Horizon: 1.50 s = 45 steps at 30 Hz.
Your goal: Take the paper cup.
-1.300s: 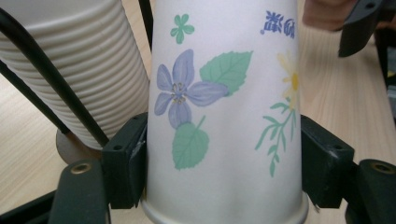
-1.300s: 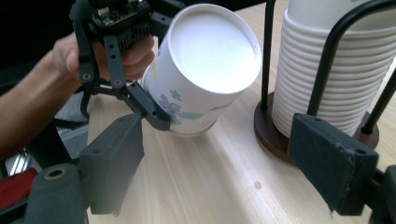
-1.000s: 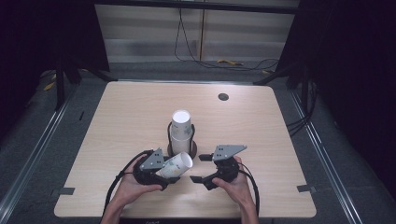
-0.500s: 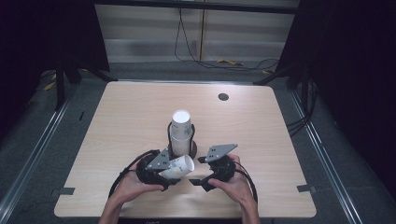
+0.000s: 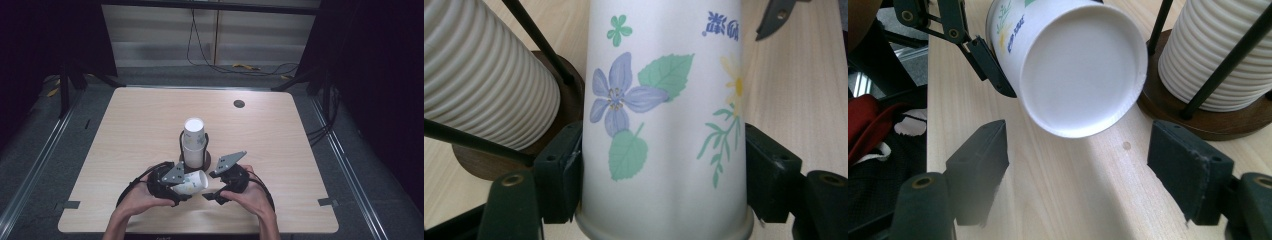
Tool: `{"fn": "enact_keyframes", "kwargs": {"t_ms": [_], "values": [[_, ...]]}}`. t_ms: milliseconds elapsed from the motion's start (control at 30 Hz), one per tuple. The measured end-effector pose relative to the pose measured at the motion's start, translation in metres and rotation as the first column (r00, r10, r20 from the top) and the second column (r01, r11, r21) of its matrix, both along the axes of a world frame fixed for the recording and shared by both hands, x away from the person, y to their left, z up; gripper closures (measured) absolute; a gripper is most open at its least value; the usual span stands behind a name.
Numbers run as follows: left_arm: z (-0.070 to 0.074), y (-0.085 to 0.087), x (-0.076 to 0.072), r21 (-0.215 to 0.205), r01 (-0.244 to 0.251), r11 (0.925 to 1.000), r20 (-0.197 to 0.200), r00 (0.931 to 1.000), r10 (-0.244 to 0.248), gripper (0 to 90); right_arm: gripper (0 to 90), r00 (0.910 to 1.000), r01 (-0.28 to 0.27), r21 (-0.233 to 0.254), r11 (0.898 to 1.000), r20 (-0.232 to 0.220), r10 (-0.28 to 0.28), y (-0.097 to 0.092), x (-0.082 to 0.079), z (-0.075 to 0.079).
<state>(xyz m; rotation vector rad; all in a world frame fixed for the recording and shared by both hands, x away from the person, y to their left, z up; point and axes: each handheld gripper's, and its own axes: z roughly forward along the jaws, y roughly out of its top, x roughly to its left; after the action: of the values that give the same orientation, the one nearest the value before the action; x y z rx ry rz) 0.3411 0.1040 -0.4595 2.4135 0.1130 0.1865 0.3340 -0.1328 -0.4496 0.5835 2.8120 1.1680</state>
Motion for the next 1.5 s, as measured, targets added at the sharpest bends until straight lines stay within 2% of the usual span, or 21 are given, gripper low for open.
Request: {"fn": "enact_keyframes", "kwargs": {"t_ms": [33, 133, 200, 233, 300, 600, 733, 900, 1133, 1267, 1400, 1500], "values": [[0.000, -0.001, 0.000, -0.002, -0.002, 1.0000, -0.001, 1.0000, 0.002, 29.2, 24.2, 1.0000, 0.000, 0.000, 1.000, 0.000, 0.000, 0.000, 0.000, 0.000], [0.000, -0.003, 0.000, 0.045, 0.010, 0.9989, 0.004, 0.9999, -0.010, 29.3, 24.2, 1.0000, -0.008, -0.030, 1.000, -0.001, 0.008, 0.002, 0.002, 0.000], [0.001, -0.006, 0.000, 0.061, 0.025, 0.9978, 0.010, 0.9996, -0.026, 29.3, 21.5, 0.9999, -0.011, -0.039, 0.999, -0.006, 0.011, 0.003, 0.003, 0.000], [0.001, -0.006, 0.001, 0.049, 0.028, 0.9984, 0.015, 0.9995, -0.029, 29.4, 20.9, 0.9999, -0.013, -0.041, 0.999, -0.006, 0.012, 0.003, 0.003, 0.000], [0.002, -0.006, 0.003, 0.042, 0.030, 0.9987, -0.002, 0.9996, -0.030, 29.5, 19.7, 0.9998, -0.019, -0.052, 0.998, -0.008, 0.019, 0.006, 0.004, -0.001], [0.004, -0.013, 0.003, 0.112, 0.060, 0.9919, 0.002, 0.9981, -0.061, 29.6, 17.2, 0.9982, -0.058, -0.088, 0.994, -0.023, 0.056, 0.017, 0.008, 0.006], [0.004, -0.016, 0.001, 0.109, 0.069, 0.9916, -0.001, 0.9976, -0.070, 29.5, 17.9, 0.9969, -0.074, -0.111, 0.991, -0.036, 0.070, 0.021, 0.010, 0.006], [0.002, -0.017, 0.000, 0.129, 0.075, 0.9888, 0.001, 0.9971, -0.076, 29.5, 21.8, 0.9945, -0.092, -0.104, 0.990, -0.060, 0.086, 0.023, 0.010, 0.006], [0.000, -0.020, -0.001, 0.123, 0.091, 0.9882, 0.001, 0.9957, -0.092, 29.5, 23.4, 0.9905, -0.117, -0.102, 0.988, -0.084, 0.109, 0.026, 0.012, 0.004], [0.000, -0.019, -0.002, 0.108, 0.085, 0.9905, 0.005, 0.9963, -0.086, 29.4, 30.4, 0.9888, -0.132, -0.103, 0.986, -0.084, 0.123, 0.029, 0.014, 0.003], [0.000, -0.017, -0.003, 0.097, 0.090, 0.9912, 0.004, 0.9958, -0.091, 29.5, 31.4, 0.9874, -0.134, -0.095, 0.986, -0.098, 0.125, 0.028, 0.014, 0.003], [-0.001, -0.017, -0.002, 0.105, 0.099, 0.9895, 0.008, 0.9949, -0.101, 29.1, 33.0, 0.9858, -0.146, -0.082, 0.986, -0.096, 0.138, 0.027, 0.015, 0.003]]}}
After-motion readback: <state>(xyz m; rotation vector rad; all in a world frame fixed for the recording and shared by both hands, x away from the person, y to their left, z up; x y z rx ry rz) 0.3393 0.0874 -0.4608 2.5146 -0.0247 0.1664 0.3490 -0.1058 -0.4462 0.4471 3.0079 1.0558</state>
